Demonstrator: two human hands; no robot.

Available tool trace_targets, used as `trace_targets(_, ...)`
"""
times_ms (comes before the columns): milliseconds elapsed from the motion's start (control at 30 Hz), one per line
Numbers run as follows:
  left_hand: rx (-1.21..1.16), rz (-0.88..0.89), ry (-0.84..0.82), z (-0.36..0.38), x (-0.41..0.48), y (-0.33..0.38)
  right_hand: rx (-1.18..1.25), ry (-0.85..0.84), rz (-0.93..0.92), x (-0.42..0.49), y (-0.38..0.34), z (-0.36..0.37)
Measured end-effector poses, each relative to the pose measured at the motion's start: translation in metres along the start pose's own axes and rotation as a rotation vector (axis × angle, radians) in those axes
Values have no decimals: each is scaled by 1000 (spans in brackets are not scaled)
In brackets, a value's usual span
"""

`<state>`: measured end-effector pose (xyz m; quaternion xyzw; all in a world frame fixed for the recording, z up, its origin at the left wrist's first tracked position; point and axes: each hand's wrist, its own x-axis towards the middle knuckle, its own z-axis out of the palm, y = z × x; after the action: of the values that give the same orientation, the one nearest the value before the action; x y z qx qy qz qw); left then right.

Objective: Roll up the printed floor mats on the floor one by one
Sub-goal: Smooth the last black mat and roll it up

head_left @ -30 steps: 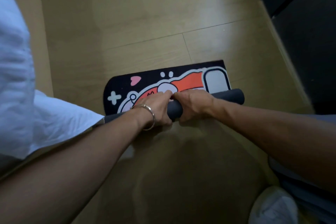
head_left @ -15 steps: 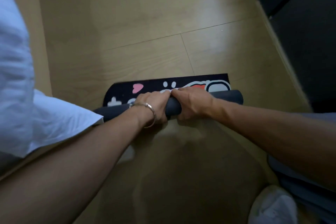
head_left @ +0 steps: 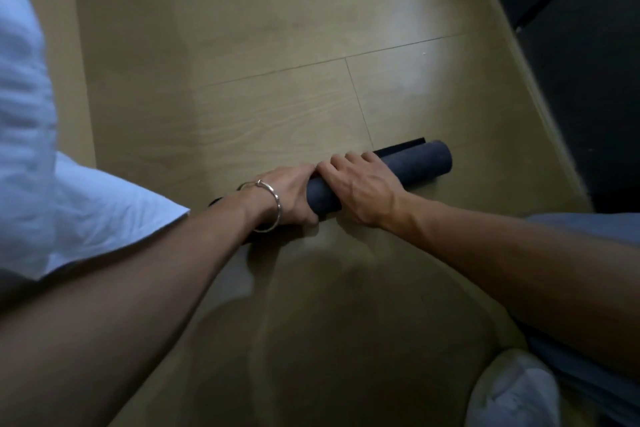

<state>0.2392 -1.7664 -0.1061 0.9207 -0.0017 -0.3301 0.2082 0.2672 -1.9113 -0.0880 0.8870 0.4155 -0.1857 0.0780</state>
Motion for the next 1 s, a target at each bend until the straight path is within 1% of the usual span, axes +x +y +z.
trace_targets(67, 40, 5, 68, 3, -5, 2, 45, -102, 45, 8, 6, -5)
trace_targets(133, 217, 61, 157, 7, -9, 5, 210, -292, 98, 15, 13, -13)
trace_targets(167, 304, 92, 195, 8, -10, 7, 275, -337, 105, 16, 14, -15)
trace_targets(200, 343, 91, 203, 8, -9, 7, 285, -323, 89, 14, 13, -14)
trace_targets(233, 331, 60, 177, 6, -7, 7, 244, -264, 65, 11, 12, -13)
trace_targets(300, 231, -7, 100, -1, -3, 8, 109, -106, 39, 4, 8, -7)
trace_targets(367, 153, -5, 62, -8, -1, 10, 50, -27, 56, 1, 7, -5)
trace_targets(433, 98, 18, 89, -11, -3, 11, 54, -12, 80, 4, 11, -8)
trace_targets(500, 51, 17, 110, -11, -5, 10, 49, -10, 52, 8, 16, -12)
trace_targets(567, -3, 17, 97, -11, -4, 10, 60, -32, 6, 12, 20, -17)
trace_targets(633, -113, 31, 46, -15, -2, 12, 59, -39, -28, 13, 24, -23)
trace_targets(733, -281, 36, -57, -26, 2, 13, 24, -8, -67, 13, 29, -30)
trace_targets(933, -509, 64, -192, -39, 1, 15, -57, 63, -138, 14, 36, -39)
trace_targets(1000, -550, 45, -202, -38, 1, 14, -78, 76, -156, 13, 37, -38)
